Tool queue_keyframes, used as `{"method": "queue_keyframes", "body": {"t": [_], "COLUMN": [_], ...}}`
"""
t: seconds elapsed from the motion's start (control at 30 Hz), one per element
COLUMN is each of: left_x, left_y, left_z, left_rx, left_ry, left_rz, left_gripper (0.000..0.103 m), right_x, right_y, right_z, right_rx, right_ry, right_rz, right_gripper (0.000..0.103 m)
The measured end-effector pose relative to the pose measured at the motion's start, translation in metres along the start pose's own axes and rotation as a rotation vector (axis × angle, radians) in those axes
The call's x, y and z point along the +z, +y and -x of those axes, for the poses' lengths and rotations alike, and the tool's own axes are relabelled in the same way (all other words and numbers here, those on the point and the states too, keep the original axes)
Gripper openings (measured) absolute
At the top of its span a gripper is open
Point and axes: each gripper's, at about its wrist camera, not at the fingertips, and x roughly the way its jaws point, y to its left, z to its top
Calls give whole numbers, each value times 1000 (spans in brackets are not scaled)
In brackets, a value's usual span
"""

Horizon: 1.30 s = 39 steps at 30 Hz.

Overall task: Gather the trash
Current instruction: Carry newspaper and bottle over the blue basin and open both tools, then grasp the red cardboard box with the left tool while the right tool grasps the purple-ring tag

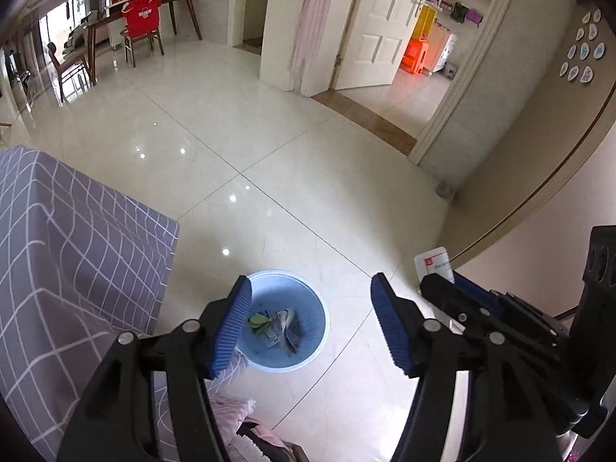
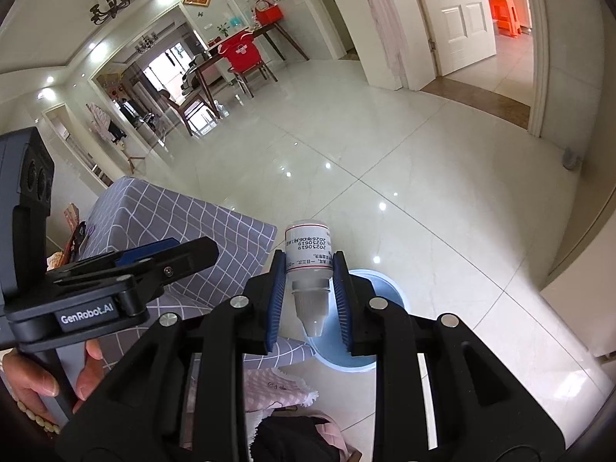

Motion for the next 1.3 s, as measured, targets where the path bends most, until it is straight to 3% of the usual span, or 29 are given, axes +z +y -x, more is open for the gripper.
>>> {"method": "queue_keyframes", "body": {"t": [0.43,0.53,0.57,0.6,0.63,1.03,1.3], "left_x": [1,2,0,0,1,-2,-23], "left_y": [12,20,22,24,27,53,91], "left_z": [23,36,39,43,48,95,135], "left_rx": [69,97,105,115,119,156,245], "left_ry": [-42,-73,-85,-100,-113,-178,-226], "left_rz": [33,59,68,78,83,110,126], "left_gripper": [64,67,67,68,69,70,70], "right_x": [1,5,7,9,11,10,7], "right_y": [27,32,34,36,38,76,132], "right_z": [-11,-14,-14,-16,-17,-4,7], "right_rx": [31,47,50,40,24,71,124], "right_ry": [10,-23,-44,-52,-61,-54,-51], "right_rz": [36,45,50,54,57,86,170], "right_gripper": [25,28,48,63,67,67,67]}}
